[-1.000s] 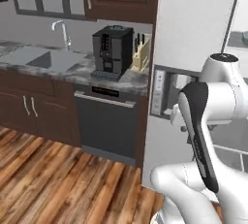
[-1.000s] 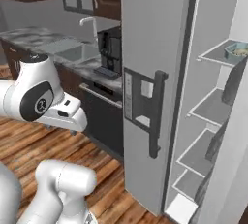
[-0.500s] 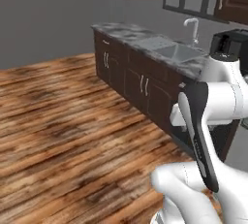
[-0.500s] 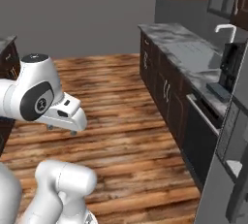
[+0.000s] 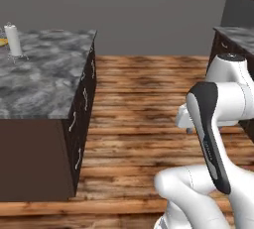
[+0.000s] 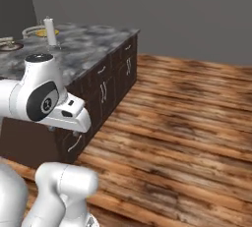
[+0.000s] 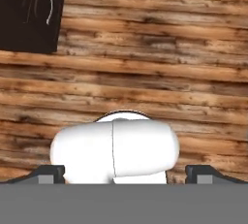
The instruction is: Place two dumplings into each of the tupperware containers and then place the containers in the fridge.
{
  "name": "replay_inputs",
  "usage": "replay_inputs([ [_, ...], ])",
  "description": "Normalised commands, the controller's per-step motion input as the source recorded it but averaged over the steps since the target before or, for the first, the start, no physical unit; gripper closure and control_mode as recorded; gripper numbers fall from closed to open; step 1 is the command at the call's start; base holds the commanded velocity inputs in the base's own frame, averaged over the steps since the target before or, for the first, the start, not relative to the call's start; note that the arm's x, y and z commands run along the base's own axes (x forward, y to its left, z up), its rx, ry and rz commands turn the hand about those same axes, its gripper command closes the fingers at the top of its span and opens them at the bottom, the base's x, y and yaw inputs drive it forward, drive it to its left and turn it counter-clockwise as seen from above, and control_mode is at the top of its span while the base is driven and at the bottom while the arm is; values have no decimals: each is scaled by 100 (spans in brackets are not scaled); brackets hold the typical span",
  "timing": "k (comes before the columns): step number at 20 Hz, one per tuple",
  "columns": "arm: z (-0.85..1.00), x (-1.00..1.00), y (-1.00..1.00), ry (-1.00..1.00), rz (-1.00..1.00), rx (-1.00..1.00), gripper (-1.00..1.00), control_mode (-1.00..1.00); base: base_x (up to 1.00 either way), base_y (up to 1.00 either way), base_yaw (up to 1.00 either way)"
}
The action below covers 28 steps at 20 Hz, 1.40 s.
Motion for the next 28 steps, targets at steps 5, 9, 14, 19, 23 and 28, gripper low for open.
replay_inputs([
  [5, 0, 0, 0, 0, 0, 0, -100, 100, -3, 100, 14],
  [9, 0, 0, 0, 0, 0, 0, -100, 100, 0, 100, 5],
  [14, 0, 0, 0, 0, 0, 0, -100, 100, -2, 100, 1],
  [19, 0, 0, 0, 0, 0, 0, -100, 100, 0, 100, 0],
  [23, 0, 0, 0, 0, 0, 0, -100, 100, 0, 100, 0],
  [28, 0, 0, 0, 0, 0, 0, -100, 100, 0, 100, 0],
])
